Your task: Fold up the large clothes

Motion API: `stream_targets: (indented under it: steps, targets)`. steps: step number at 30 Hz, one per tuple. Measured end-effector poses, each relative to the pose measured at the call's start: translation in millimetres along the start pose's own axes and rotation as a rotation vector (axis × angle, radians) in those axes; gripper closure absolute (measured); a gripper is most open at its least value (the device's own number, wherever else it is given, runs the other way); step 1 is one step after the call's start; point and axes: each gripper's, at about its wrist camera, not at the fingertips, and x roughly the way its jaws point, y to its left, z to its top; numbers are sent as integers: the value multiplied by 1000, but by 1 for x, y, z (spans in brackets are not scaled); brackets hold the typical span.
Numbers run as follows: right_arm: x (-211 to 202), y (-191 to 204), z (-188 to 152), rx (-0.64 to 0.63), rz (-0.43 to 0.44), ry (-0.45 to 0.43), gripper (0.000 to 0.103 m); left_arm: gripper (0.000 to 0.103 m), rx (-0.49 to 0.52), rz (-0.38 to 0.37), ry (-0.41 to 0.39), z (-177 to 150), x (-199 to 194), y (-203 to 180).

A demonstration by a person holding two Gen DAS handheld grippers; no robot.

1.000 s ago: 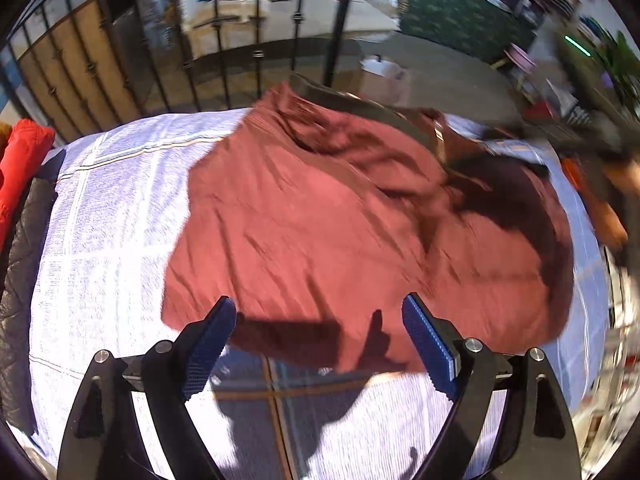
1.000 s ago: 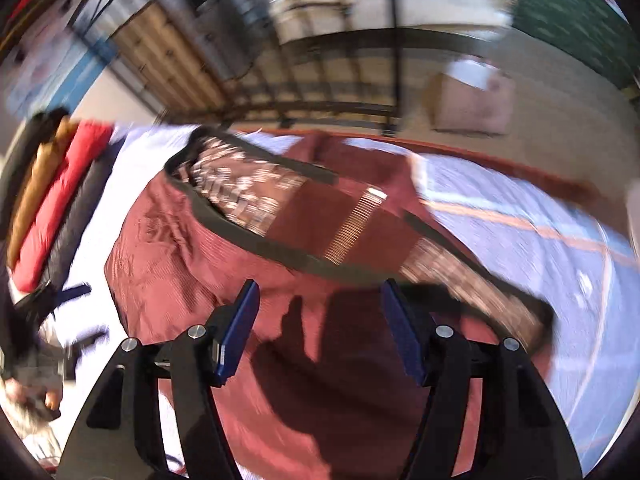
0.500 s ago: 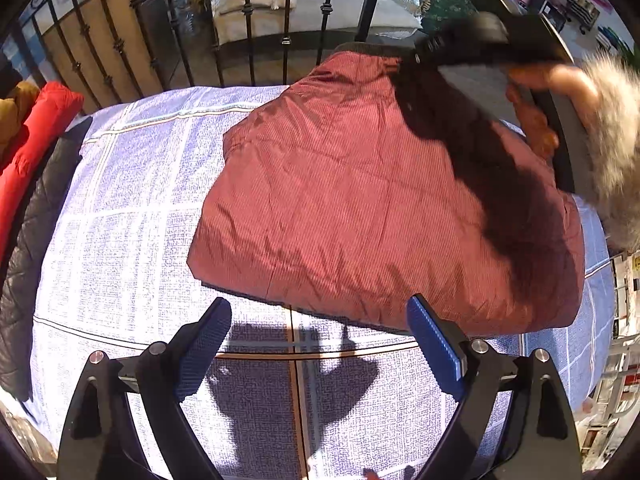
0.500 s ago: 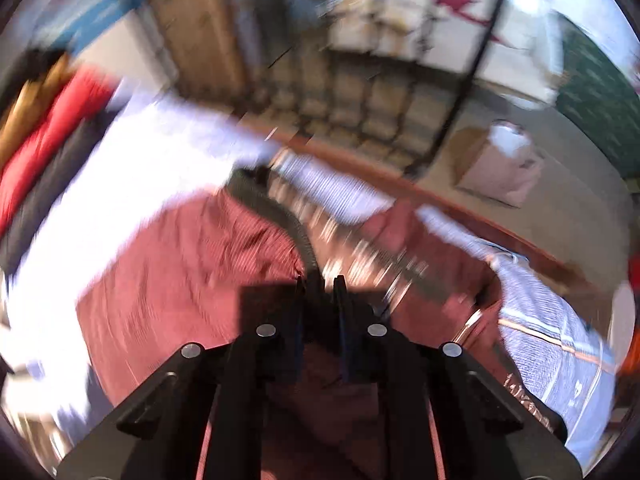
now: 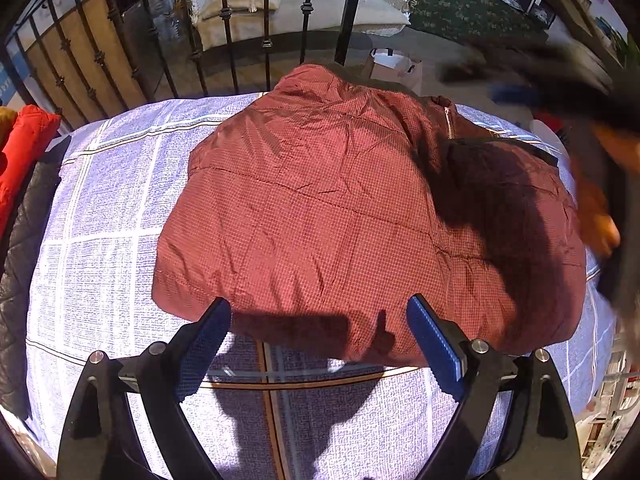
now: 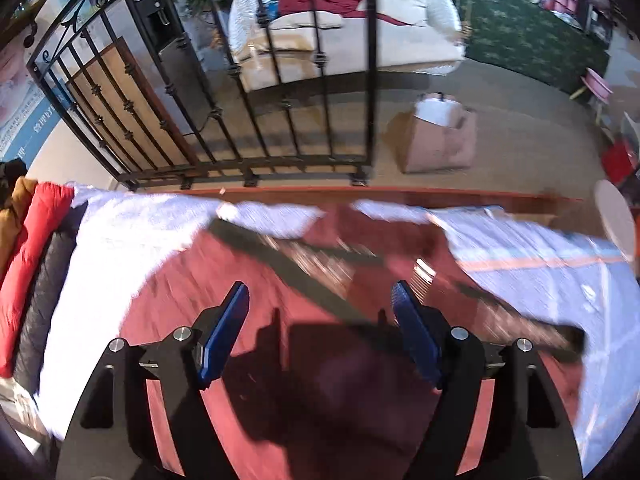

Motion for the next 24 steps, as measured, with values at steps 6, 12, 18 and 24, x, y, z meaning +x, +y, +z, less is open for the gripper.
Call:
stream_targets:
  steps: [6, 12, 18, 24]
  targets:
    - [-51, -58, -107, -7, -95, 49, 29, 16, 105, 39, -71, 4, 9, -29]
    - [-50, -64, -167, -68, -150, 124, 29, 16, 249, 44, -49, 24, 40, -70]
    - [-22, -93, -139, 26, -128, 155, 29, 6, 76, 89, 4, 78, 85, -42]
    - [8, -127, -123, 185, -53, 191, 29, 5, -57, 102, 78, 125, 114, -6]
